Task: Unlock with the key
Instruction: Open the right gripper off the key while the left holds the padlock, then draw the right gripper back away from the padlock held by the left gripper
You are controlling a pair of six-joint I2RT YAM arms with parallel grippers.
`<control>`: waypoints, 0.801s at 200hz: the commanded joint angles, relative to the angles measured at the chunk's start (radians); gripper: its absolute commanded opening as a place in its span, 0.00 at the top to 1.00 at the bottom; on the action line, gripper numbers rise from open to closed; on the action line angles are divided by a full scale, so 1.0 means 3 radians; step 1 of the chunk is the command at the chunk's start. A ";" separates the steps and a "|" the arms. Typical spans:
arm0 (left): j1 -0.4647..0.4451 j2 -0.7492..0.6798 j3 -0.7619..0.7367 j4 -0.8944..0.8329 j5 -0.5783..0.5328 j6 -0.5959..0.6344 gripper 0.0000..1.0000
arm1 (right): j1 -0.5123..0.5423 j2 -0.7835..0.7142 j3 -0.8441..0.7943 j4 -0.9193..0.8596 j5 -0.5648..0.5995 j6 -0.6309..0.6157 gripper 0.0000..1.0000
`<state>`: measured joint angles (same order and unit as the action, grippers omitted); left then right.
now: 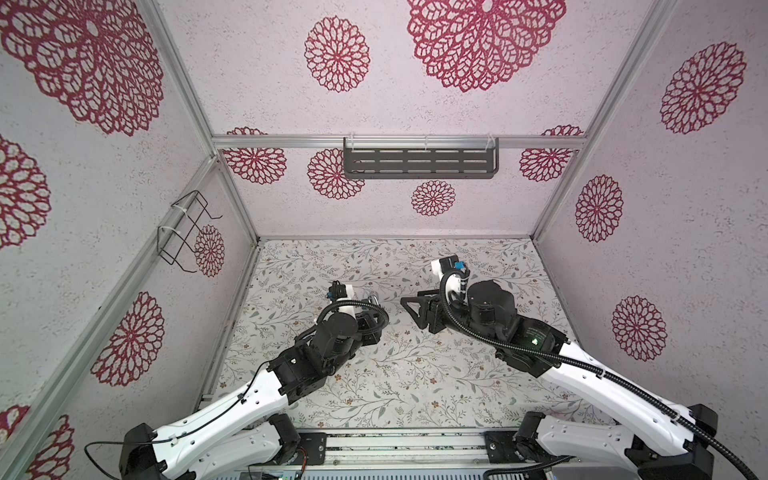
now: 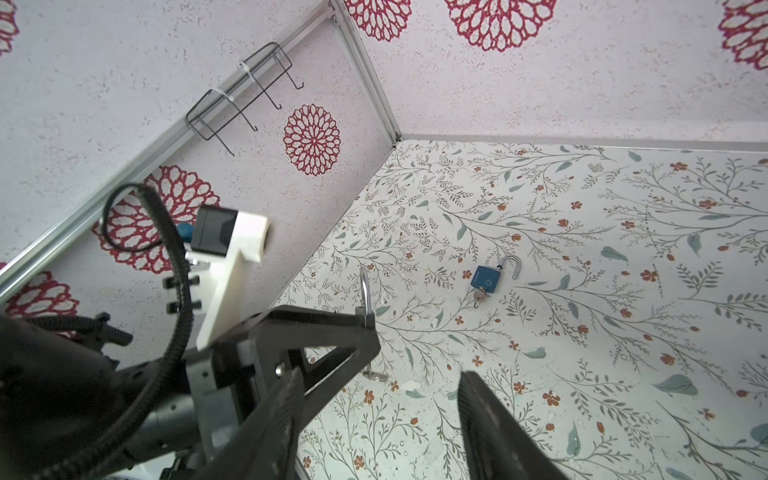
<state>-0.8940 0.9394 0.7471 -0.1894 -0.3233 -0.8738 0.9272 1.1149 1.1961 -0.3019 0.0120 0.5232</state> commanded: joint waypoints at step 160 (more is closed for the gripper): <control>0.0026 0.0123 -0.0406 0.0859 0.0352 0.1593 1.00 | -0.0207 0.1329 0.1162 -0.1253 -0.0087 -0.0506 0.19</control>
<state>-0.8928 0.9714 0.6067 0.0223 -0.2214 -0.4217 0.8680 1.5028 1.5021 -0.6395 -0.0589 0.4107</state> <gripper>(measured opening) 0.348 0.805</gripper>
